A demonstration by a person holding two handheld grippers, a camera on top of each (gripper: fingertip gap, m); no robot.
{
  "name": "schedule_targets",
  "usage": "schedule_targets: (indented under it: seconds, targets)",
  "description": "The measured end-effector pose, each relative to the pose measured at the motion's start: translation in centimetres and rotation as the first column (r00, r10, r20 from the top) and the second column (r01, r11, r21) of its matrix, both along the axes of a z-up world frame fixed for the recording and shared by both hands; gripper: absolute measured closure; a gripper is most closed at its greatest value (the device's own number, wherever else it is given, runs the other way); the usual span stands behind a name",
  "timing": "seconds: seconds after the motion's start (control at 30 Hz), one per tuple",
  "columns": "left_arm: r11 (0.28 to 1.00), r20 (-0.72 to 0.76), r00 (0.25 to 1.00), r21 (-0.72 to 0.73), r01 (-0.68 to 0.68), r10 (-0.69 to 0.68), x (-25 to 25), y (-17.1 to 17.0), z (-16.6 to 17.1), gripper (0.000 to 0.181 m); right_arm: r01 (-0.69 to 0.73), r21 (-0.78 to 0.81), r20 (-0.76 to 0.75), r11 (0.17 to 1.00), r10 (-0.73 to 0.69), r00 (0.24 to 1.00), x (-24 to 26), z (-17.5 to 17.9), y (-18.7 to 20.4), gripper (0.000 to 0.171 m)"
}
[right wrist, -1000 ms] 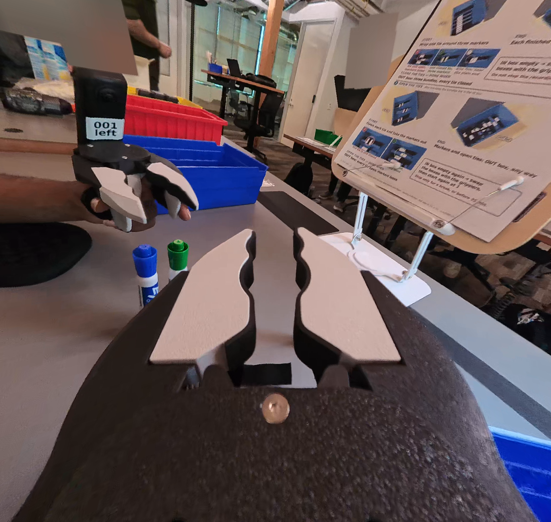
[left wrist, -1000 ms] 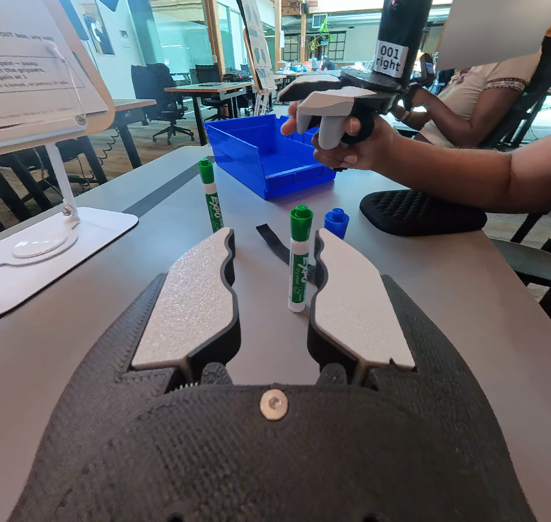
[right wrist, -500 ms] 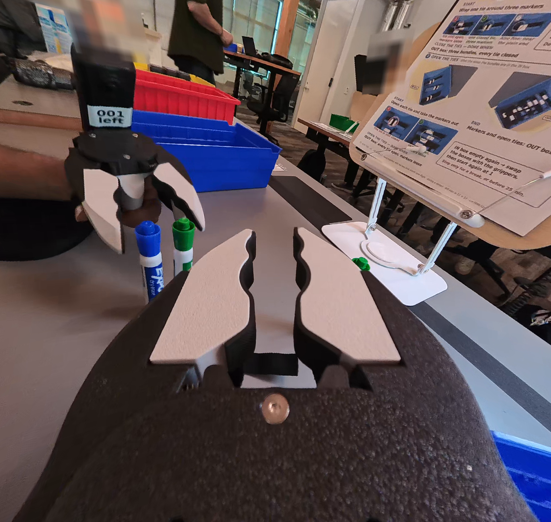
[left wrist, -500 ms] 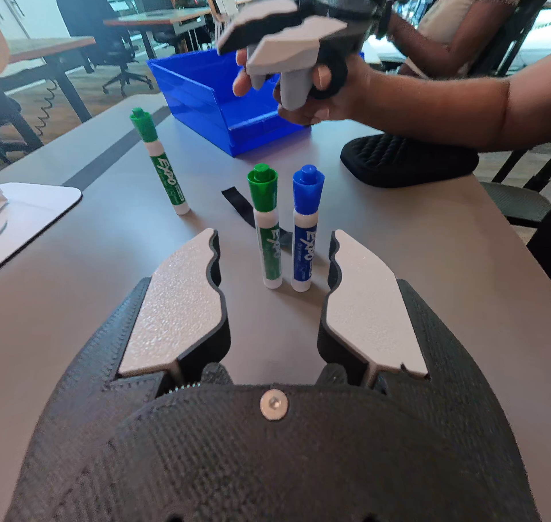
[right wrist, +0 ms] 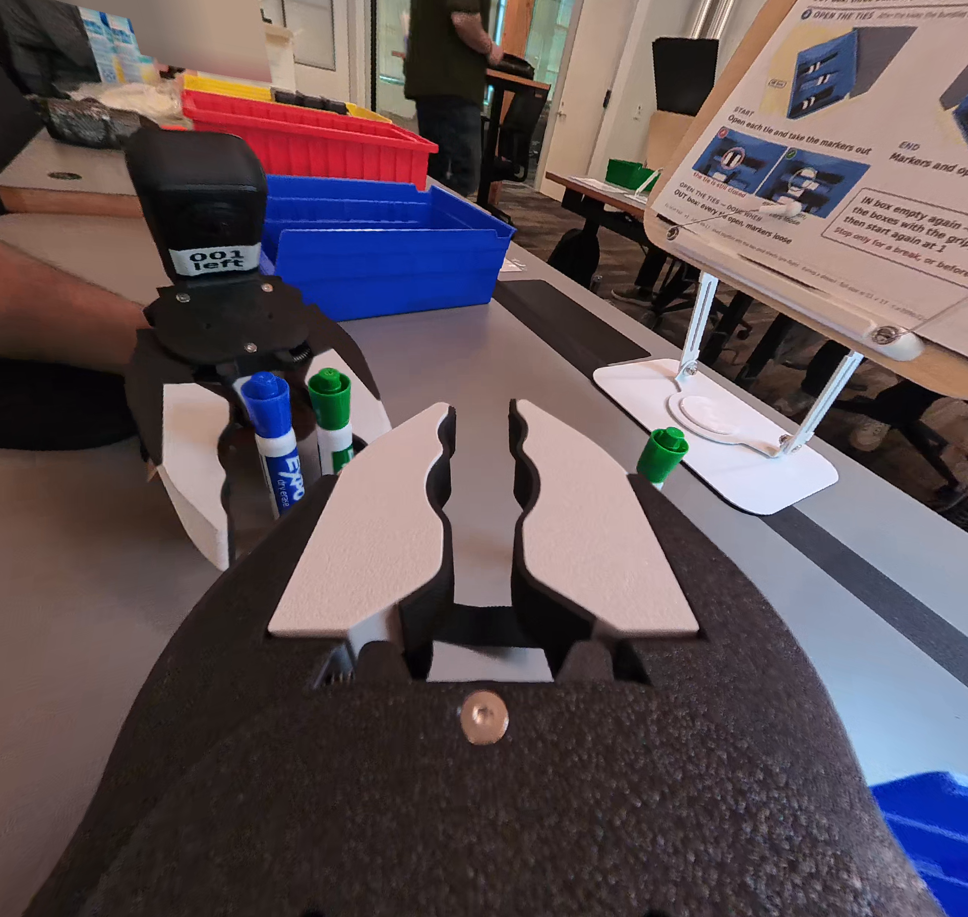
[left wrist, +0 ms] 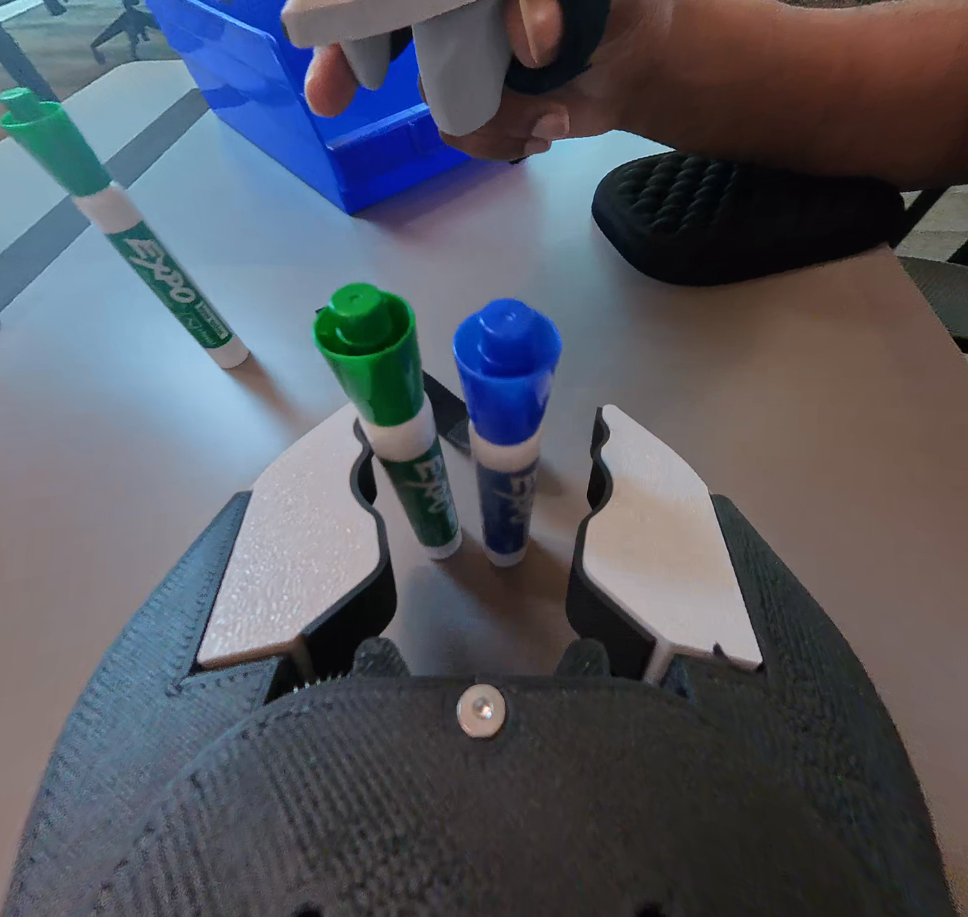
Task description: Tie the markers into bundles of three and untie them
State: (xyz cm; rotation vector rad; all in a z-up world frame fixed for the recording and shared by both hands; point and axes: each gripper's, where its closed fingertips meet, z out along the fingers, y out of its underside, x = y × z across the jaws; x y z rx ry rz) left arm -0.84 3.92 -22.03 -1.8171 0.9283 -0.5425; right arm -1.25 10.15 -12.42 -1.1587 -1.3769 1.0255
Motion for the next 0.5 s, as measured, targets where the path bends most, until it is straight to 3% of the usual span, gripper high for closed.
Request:
schedule_targets:
  seconds: [0.5]
  targets:
    - [0.984, 0.075, 0.981, -0.02, 0.179, -0.177, 1.1, 0.8, -0.1, 0.114, 0.024, -0.048, 0.029, 0.999, -0.023, 0.999, 0.4, -0.8, 1.5, 0.154]
